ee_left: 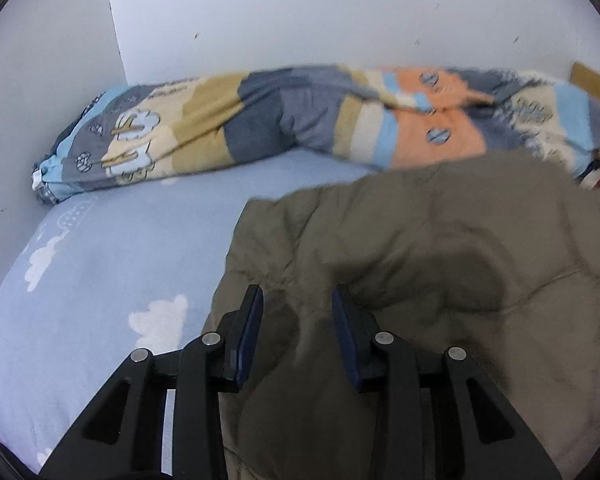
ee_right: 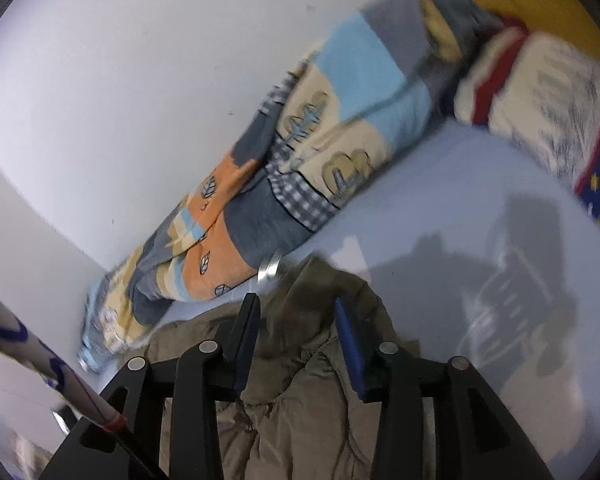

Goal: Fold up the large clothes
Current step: 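Carry the hem over the jacket body with both grippers and lay it down, then open both grippers to release the hem onto the folded jacket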

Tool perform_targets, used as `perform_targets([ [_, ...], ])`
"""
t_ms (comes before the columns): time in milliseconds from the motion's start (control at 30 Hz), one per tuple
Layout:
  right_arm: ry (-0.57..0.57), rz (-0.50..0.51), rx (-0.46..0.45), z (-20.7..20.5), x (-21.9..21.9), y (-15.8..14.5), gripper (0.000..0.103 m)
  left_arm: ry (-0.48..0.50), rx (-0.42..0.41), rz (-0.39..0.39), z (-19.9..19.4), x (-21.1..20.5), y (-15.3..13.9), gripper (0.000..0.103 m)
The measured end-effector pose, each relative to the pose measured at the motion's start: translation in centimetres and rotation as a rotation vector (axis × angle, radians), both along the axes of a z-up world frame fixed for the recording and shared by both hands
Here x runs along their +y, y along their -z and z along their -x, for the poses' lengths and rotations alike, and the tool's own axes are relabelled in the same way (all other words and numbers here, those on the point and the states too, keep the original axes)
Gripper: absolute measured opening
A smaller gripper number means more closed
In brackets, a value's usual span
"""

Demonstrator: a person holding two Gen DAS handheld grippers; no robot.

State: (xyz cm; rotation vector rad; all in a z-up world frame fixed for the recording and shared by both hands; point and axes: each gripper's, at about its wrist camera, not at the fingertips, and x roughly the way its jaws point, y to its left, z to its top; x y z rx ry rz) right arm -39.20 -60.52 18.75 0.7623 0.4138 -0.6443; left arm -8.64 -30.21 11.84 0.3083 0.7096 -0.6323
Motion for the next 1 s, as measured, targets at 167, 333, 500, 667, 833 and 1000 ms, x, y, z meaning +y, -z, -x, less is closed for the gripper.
perform_targets([
  [167,-0.135,0.156,0.154,-4.7,4.3,0.9,0.045,0.087,0.012,-0.011,1.6,-2.7,-0.8,0.035],
  [333,-0.161,0.155,0.324,-8.8,4.2,4.8,0.045,0.054,0.025,-0.113,0.0,-5.1,1.9,0.036],
  [500,-0.174,0.074,0.394,-10.4,1.7,9.3,0.045,0.028,0.064,-0.123,-2.2,-6.4,3.6,0.038],
  [667,-0.155,0.011,0.409,-10.6,0.2,10.3,0.045,0.017,0.030,-0.197,-1.7,-7.6,3.4,0.038],
  [833,-0.135,0.098,0.321,-7.3,4.1,5.7,0.046,0.055,0.021,-0.052,1.6,-2.6,-0.2,0.038],
  [1000,-0.213,0.151,0.237,-4.5,11.3,2.5,0.048,0.099,-0.010,-0.012,6.6,2.2,-1.7,0.038],
])
